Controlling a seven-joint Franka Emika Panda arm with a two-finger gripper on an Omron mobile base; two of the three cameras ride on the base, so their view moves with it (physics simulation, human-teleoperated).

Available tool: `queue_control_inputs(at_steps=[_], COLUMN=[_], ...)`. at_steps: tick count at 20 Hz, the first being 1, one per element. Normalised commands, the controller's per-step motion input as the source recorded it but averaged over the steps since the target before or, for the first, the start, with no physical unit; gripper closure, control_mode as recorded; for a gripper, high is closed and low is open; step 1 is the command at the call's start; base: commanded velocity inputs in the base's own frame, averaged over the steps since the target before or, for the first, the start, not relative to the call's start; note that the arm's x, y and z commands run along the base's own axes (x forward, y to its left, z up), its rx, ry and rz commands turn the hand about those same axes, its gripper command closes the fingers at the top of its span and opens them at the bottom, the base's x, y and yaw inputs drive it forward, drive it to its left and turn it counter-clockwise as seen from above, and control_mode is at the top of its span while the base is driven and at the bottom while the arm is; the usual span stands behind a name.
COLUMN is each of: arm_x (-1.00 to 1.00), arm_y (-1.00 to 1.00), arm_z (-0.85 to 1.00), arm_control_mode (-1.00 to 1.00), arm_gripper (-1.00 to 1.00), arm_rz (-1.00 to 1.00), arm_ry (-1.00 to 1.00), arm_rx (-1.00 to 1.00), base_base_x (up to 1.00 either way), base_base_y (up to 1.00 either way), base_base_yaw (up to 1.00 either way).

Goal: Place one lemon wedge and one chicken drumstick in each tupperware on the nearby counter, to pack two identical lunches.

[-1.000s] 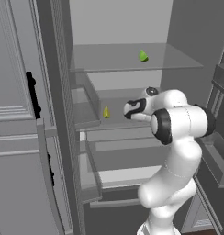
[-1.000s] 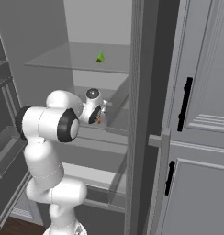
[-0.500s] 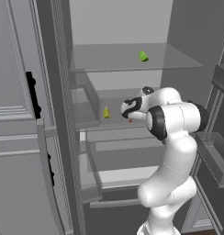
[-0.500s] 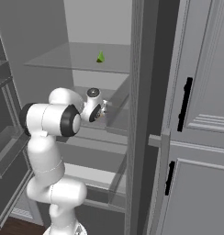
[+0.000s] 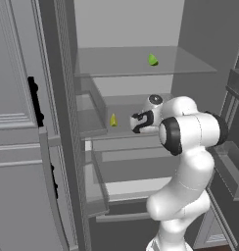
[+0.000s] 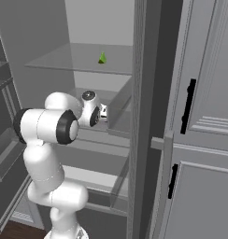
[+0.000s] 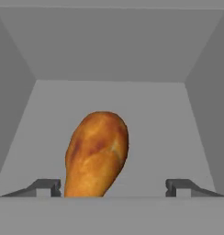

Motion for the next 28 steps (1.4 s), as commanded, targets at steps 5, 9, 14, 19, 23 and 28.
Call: queue_control_inputs(at_steps=[5,9,14,19,23,28], arm_x=[-0.11,0.02,-0.36,-1.00,-1.00,-1.00], arm_y=[0.25,0.00,0.00,-0.03,0.00,0.00], arm_z=[-0.38,-0.27,-0.28,-0.04,0.37,0.60], arm_control_mode=[-1.00,-1.00,-1.00,-1.00,-1.00,-1.00], arm_gripper=[1.00,1.00,1.00,1.00,1.00,1.00], arm_rz=[-0.09,-0.01,-0.01,-0.03,0.00,0.00], arm_ry=[0.05,0.08,0.01,-0.15,-0.14,-0.12], arm_rx=[0.00,0.00,0.00,0.00,0.01,0.00], base_base_x=[0.00,0.00,0.00,0.00,0.00,0.00], base_base_y=[0.00,0.00,0.00,0.00,0.00,0.00], base_base_yaw=[0.00,0.00,0.00,0.00,0.00,0.00])
